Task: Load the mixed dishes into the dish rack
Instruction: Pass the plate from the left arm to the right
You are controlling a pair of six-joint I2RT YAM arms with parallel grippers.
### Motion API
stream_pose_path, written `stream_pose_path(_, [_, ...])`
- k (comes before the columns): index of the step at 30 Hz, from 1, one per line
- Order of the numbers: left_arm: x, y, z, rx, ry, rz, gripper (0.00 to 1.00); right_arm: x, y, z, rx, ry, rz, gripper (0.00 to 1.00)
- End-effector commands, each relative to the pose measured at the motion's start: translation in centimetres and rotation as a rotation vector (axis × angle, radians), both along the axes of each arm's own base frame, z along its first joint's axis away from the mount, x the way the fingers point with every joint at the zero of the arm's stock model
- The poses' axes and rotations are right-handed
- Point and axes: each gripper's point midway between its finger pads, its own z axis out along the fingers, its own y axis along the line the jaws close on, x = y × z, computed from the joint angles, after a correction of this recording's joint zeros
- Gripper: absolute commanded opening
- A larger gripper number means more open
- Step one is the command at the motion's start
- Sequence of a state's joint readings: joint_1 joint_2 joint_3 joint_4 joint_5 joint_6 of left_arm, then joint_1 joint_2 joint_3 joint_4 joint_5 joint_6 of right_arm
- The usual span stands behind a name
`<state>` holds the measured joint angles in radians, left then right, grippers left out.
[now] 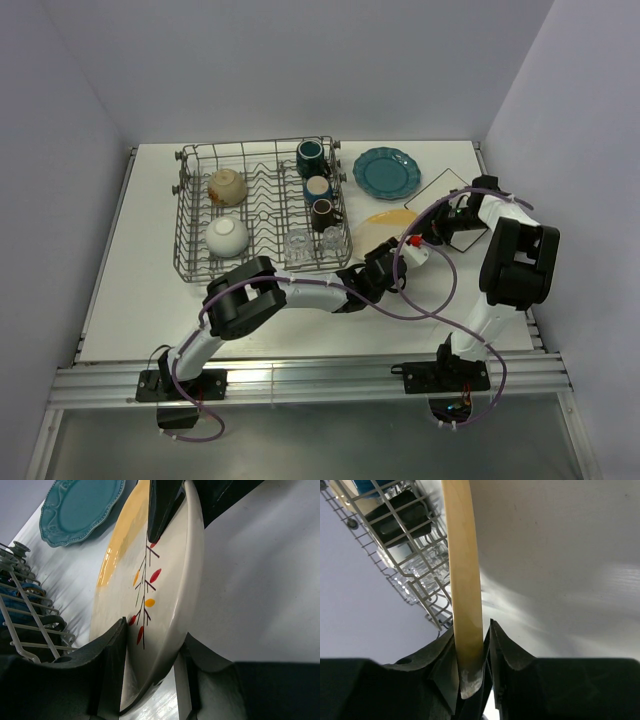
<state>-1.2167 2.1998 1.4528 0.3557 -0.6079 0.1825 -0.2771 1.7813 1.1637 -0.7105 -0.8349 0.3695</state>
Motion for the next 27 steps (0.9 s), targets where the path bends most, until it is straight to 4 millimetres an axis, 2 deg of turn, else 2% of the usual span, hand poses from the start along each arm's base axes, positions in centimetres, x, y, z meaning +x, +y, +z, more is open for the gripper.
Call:
stream_pose_path(1, [-2.7,-2.9,1.4,-0.194,0.123,-0.092,0.0,0.7,0.5,-0.6,0.019,0.0,0.007,0.33])
stream_pose_path(5, [-2.6,-2.9,1.3,-0.198,0.129,-0.091,0.0,0.6,1.0,-0.7,0.054,0.007,0.01,0.26])
stream_pose_path(6, [-2.7,-3.0,1.3,-0.199,0.132,-0.096,0.0,0.6,1.1,-0.8,0.064,0.013,0.012,0.2])
stream_pose_path(9, [-2.7,-3.2,1.4,-0.199,0.132,-0.101,0.0,0.7,1.2,-0.7,0.073,0.01,0.016,0.1])
stream_pose_path(12, [-2.7,-3.3,2.0,-0.21,0.129,-0.102,0.09,0.9,1.1,-0.1,0.075,-0.014,0.021,0.03])
stream_pose_path(15, [-2.9,-3.3,2.6,-0.22,0.127,-0.109,0.24,1.1,1.1,0.7,0.08,-0.041,0.025,0.0])
stream_pose_path(16, [-2.8,-3.1,2.7,-0.222,0.126,-0.107,0.34,1.2,1.0,1.0,0.083,-0.051,0.023,0.0])
stream_pose_path(18, [-3.0,-2.9,3.3,-0.229,0.124,-0.111,0.47,1.4,0.7,1.4,0.092,-0.066,0.02,0.0])
stream_pose_path(19, [-2.9,-2.7,3.4,-0.23,0.122,-0.107,0.57,1.6,0.4,1.7,0.092,-0.079,0.013,0.0])
stream_pose_path(20, [-3.2,-2.5,3.2,-0.224,0.124,-0.108,0.6,1.7,0.2,2.0,0.099,-0.09,0.01,0.0])
stream_pose_path(21, [-3.2,-2.4,4.0,-0.239,0.117,-0.11,0.68,1.9,-0.1,2.4,0.098,-0.105,0.008,0.0])
stream_pose_path(23, [-3.4,-2.1,4.1,-0.231,0.105,-0.112,0.74,2.2,-0.7,2.9,0.1,-0.125,-0.002,0.0])
stream_pose_path(27, [-4.0,-1.7,5.9,-0.227,0.066,-0.125,0.83,2.4,-1.1,3.9,0.124,-0.156,-0.007,0.0])
